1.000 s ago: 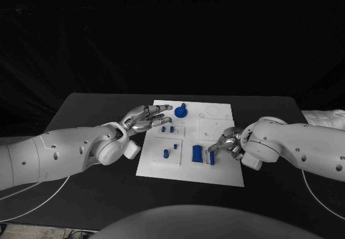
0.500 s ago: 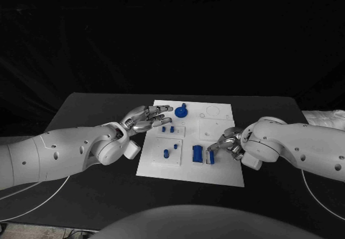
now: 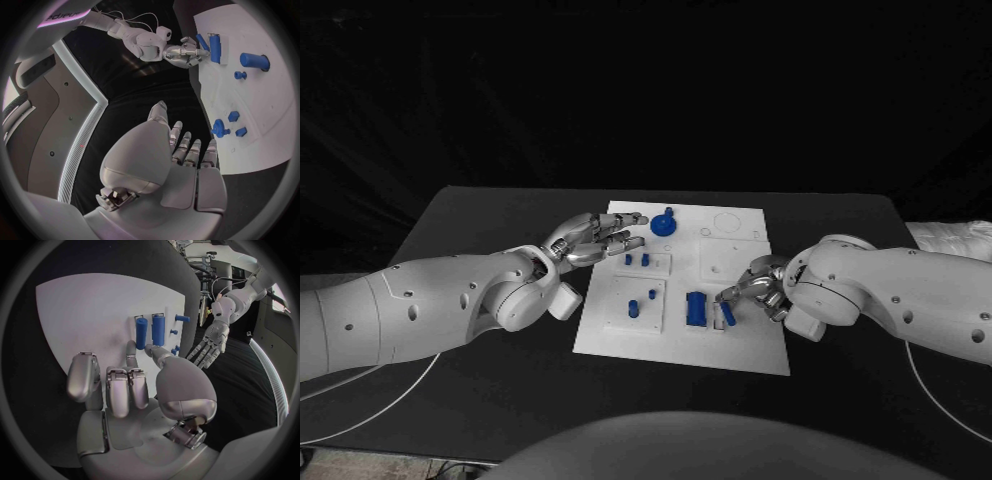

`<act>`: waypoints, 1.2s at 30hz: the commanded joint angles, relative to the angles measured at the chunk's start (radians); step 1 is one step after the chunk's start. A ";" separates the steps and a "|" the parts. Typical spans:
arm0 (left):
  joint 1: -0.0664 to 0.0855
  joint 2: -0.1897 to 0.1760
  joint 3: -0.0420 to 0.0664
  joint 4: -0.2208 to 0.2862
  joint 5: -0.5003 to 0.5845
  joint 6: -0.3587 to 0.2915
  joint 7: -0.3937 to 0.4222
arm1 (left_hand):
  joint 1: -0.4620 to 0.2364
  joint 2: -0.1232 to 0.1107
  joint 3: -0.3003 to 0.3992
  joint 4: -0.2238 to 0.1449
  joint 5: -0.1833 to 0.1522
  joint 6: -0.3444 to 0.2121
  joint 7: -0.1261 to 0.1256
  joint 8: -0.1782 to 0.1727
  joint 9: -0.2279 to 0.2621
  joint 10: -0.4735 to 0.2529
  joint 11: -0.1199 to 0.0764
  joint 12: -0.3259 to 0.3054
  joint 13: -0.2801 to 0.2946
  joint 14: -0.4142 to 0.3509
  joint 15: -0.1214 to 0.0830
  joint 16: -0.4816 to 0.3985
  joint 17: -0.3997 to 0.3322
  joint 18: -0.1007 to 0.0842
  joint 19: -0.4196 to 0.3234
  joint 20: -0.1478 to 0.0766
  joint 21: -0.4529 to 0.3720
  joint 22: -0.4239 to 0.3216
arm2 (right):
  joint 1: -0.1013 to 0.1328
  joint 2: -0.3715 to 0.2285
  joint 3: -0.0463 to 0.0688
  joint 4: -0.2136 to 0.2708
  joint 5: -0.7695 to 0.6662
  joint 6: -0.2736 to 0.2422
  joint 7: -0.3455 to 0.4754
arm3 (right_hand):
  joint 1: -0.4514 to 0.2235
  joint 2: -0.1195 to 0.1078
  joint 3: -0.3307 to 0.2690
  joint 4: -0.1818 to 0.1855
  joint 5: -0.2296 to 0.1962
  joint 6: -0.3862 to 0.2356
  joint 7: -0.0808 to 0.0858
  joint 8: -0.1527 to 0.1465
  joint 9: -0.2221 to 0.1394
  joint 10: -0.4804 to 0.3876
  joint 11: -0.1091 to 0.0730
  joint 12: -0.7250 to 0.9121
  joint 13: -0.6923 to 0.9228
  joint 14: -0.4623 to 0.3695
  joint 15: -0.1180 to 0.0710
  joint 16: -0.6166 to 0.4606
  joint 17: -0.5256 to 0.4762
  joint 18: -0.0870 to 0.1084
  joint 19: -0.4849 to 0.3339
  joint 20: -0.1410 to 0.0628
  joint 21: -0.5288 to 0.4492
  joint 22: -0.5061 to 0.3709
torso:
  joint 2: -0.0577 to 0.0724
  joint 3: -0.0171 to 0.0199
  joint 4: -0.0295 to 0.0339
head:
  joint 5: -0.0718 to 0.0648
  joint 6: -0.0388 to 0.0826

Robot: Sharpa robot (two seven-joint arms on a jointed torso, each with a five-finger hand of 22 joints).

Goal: Assemble the parts on the task board

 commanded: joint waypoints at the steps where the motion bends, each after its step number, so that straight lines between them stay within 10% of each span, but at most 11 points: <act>1: 0.000 0.003 0.001 0.001 -0.001 0.021 0.001 | 0.010 -0.003 -0.003 -0.003 0.005 0.007 0.003 0.006 0.001 0.001 0.008 0.006 0.001 0.004 0.001 0.005 0.001 0.014 0.004 0.004 0.004 0.000 | -0.002 0.000 -0.001 0.001 -0.001 -0.006 0.009 | -0.009 0.001 0.000 0.007 -0.009 -0.006 0.003 -0.003 0.002 0.108 0.007 0.004 0.263 0.106 0.006 0.003 0.264 0.010 -0.003 0.001 -0.001 0.159 | 0.000 0.0000 -0.0003 | -0.001 0.000; 11: 0.000 0.003 0.001 0.000 -0.002 0.024 -0.004 | 0.013 -0.003 -0.003 -0.004 0.007 0.008 0.004 0.006 0.001 0.002 0.009 0.007 0.001 0.005 0.002 0.006 0.002 0.013 0.004 0.004 0.004 -0.001 | -0.002 0.001 -0.001 0.002 0.002 -0.008 0.009 | -0.032 0.005 -0.010 0.030 -0.023 0.003 0.001 0.001 0.007 0.108 0.006 0.004 0.263 0.106 0.006 0.003 0.264 0.009 0.001 0.002 0.004 0.161 | 0.000 0.0002 0.0002 | 0.001 0.000; 19: 0.000 0.004 0.001 -0.003 -0.009 0.026 -0.006 | 0.013 -0.003 -0.003 -0.004 0.007 0.008 0.004 0.006 0.001 0.002 0.009 0.007 0.001 0.005 0.002 0.006 0.002 0.013 0.004 0.004 0.004 -0.001 | -0.002 0.000 -0.001 0.007 0.008 -0.009 0.009 | -0.037 0.011 0.006 0.038 0.091 0.025 -0.010 0.015 0.025 0.108 -0.004 0.004 0.263 0.106 -0.003 0.003 0.264 0.008 0.006 -0.004 0.010 0.162 | 0.000 0.0000 -0.0001 | 0.002 0.000; 36: -0.003 0.004 0.001 -0.005 -0.011 0.031 -0.010 | 0.016 -0.002 -0.002 -0.005 0.008 0.013 0.005 0.007 0.001 0.002 0.010 0.007 0.001 0.005 0.003 0.007 0.002 0.013 0.004 0.004 0.004 -0.001 | -0.002 -0.006 -0.001 0.018 0.006 -0.014 0.010 | -0.032 -0.010 0.001 0.028 0.012 0.008 -0.011 0.020 0.052 0.108 -0.006 0.004 0.263 0.106 -0.005 0.003 0.264 0.009 0.002 -0.008 0.000 0.159 | 0.000 0.0004 0.0004 | 0.002 0.000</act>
